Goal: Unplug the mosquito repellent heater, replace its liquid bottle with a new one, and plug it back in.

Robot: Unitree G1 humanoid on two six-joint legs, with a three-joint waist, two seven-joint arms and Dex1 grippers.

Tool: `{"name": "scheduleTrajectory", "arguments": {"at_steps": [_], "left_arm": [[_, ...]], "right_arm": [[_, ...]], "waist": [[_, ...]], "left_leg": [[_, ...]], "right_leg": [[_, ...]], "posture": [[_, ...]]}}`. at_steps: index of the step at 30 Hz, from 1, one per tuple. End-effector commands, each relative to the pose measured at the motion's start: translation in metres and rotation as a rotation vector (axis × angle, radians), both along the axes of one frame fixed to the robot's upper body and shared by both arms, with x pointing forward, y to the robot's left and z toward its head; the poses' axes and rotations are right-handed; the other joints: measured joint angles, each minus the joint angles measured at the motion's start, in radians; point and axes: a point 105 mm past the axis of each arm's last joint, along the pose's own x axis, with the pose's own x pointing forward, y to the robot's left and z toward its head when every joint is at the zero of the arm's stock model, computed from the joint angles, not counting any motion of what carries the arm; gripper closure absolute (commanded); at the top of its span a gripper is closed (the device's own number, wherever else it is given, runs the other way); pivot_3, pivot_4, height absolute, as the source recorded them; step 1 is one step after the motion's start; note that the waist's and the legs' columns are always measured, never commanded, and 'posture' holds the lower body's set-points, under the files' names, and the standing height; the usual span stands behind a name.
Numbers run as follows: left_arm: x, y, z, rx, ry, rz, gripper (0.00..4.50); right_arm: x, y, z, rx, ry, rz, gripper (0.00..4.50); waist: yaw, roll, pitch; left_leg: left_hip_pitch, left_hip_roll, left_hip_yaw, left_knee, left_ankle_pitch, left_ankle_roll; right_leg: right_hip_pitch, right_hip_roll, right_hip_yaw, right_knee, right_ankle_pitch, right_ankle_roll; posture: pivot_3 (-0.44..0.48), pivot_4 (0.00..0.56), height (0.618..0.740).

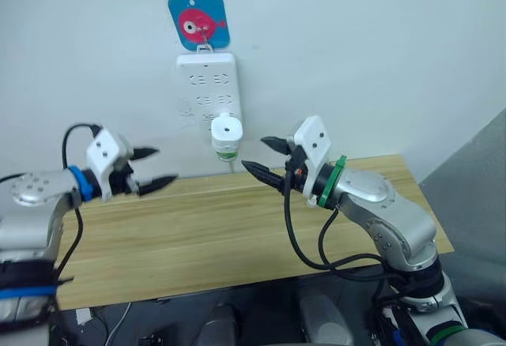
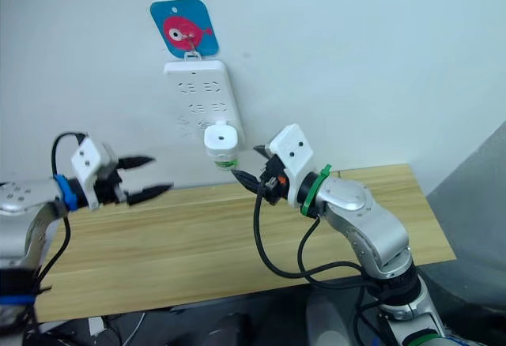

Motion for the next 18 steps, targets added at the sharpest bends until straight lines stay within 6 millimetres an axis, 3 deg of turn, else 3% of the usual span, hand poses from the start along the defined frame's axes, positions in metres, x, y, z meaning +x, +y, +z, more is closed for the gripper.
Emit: {"name": "scheduleTrajectory", "arguments": {"at_steps": [1,5,6,10,18], "left_arm": [[-0.021,-0.026,0.016,-0.045,-0.042,-0.091,0.43],[-0.035,-0.046,0.016,-0.118,-0.108,-0.057,0.43],[-0.042,-0.052,0.012,-0.114,-0.103,-0.075,0.43],[-0.056,-0.065,0.004,-0.154,-0.068,-0.077,0.43],[-0.055,-0.071,0.002,-0.153,-0.067,-0.086,0.43]], "right_arm": [[-0.003,0.009,0.004,-0.002,-0.053,0.030,2.77],[0.007,0.014,-0.002,-0.021,-0.069,0.002,4.27],[0.009,0.015,-0.002,-0.021,-0.069,-0.003,4.43],[0.020,0.021,-0.005,-0.010,-0.067,-0.047,4.43],[0.033,0.025,-0.004,0.010,-0.076,-0.099,4.43]], "waist": [[0.021,0.000,0.000],[0.041,0.000,0.000],[0.046,0.000,0.000],[0.053,0.000,0.000],[0.058,0.000,0.000]], "left_leg": [[0.000,0.000,0.000,0.000,0.000,0.000],[0.001,0.001,0.000,0.001,0.000,0.000],[0.001,0.001,0.000,0.001,0.000,0.000],[0.001,0.001,0.000,0.002,0.000,0.000],[0.002,0.001,0.000,0.002,0.000,0.000]], "right_leg": [[0.000,0.000,0.000,0.001,0.000,0.000],[0.001,0.001,-0.001,0.002,0.000,0.000],[0.001,0.001,-0.001,0.003,0.000,0.000],[0.001,0.002,0.000,0.003,0.000,0.000],[0.001,0.002,0.000,0.003,0.000,0.000]], "posture": [[-0.066,0.159,0.734],[-0.065,0.160,0.734],[-0.065,0.160,0.734],[-0.066,0.157,0.734],[-0.067,0.153,0.734]]}}
